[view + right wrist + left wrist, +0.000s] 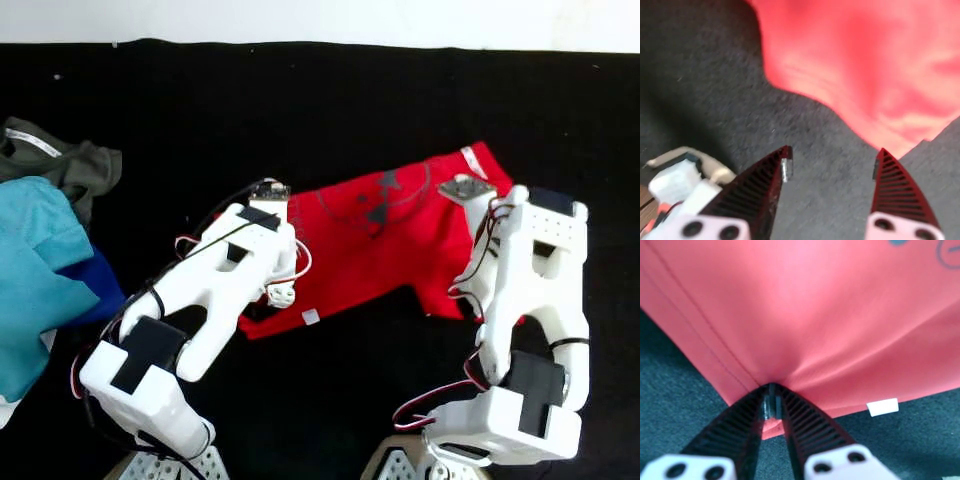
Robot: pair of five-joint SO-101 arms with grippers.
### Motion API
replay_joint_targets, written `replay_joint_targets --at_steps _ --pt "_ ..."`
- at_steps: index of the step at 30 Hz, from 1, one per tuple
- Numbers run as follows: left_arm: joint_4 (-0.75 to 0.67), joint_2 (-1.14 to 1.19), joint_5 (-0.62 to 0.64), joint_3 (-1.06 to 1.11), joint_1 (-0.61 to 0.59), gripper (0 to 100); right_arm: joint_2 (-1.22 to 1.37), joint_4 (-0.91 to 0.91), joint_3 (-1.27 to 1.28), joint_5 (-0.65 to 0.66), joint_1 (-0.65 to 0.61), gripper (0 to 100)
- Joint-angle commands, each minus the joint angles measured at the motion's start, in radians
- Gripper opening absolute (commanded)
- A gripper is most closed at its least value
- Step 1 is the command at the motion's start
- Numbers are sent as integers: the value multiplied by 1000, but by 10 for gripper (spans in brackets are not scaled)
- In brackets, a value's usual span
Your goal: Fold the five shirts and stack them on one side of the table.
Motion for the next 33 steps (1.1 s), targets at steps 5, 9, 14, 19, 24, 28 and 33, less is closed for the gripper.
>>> replay_joint_targets --at_steps 5,9,14,19,24,28,33 --pt "-26 2 5 5 -16 8 -35 -216 143 15 -7 263" --pt "-26 2 5 5 -16 8 13 -317 197 15 -4 263" --pt "-25 2 5 5 -16 8 211 -355 125 9 1 263" --pt "-25 2 5 5 -18 8 318 -354 27 9 12 177" --pt "-25 2 5 5 -18 8 315 -351 -8 -38 13 26" --pt "-25 2 5 5 -18 8 251 -312 -59 -52 28 6" --pt "-25 2 5 5 -18 8 139 -211 -193 -52 54 6"
